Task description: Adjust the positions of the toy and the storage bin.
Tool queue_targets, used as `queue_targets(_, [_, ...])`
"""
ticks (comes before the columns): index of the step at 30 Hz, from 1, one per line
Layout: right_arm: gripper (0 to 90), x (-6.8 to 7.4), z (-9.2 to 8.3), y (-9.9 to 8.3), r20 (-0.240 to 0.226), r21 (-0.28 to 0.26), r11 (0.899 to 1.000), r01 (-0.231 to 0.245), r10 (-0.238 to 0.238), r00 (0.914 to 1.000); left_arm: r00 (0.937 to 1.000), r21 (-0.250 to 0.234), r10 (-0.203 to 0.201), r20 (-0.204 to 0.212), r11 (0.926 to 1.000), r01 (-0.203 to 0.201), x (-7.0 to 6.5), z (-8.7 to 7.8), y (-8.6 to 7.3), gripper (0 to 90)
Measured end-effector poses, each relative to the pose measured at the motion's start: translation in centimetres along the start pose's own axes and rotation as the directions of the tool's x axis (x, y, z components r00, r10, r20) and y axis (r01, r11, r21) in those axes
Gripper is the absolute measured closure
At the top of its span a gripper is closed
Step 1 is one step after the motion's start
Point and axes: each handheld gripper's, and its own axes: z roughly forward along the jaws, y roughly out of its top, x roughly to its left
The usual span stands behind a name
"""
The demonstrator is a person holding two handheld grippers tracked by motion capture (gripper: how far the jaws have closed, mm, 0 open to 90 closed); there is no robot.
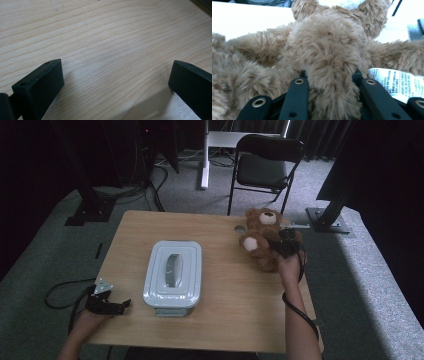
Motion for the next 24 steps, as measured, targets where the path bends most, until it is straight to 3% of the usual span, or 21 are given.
queue_targets(8, [69.6,-2.0,2.2,0.2,0.051,0.008,1.0,0.002,-0.002,0.9987,1.0,0.0,0.0,0.001,1.0,0.0,0.0,0.0,0.0,0.4])
queue_targets(11, [65.0,-2.6,4.0,-0.7,0.068,0.085,0.996,-0.012,0.006,0.9977,1.0,0.0,0.001,0.001,1.0,-0.001,0.0,0.0,0.0,0.4])
queue_targets(12, [62.7,-2.7,4.7,-1.2,0.077,0.124,0.992,-0.008,-0.002,0.997,1.0,0.0,0.0,0.001,1.0,0.0,0.0,0.0,0.0,0.4])
queue_targets(14, [54.0,-3.1,4.7,-1.9,0.054,0.087,0.995,-0.048,0.043,0.9976,1.0,0.0,0.0,0.001,1.0,0.0,0.0,0.0,0.0,0.4])
queue_targets(17, [36.0,-3.2,4.3,-1.9,0.049,0.088,0.995,-0.038,0.033,0.9982,1.0,0.001,0.004,0.004,1.0,-0.004,0.0,0.0,0.0,0.4])
queue_targets(24, [16.6,-3.2,2.4,-1.9,0.016,0.043,0.997,-0.072,0.071,0.9974,0.9999,0.0,0.008,0.009,1.0,-0.008,0.0,0.0,0.0,0.3])
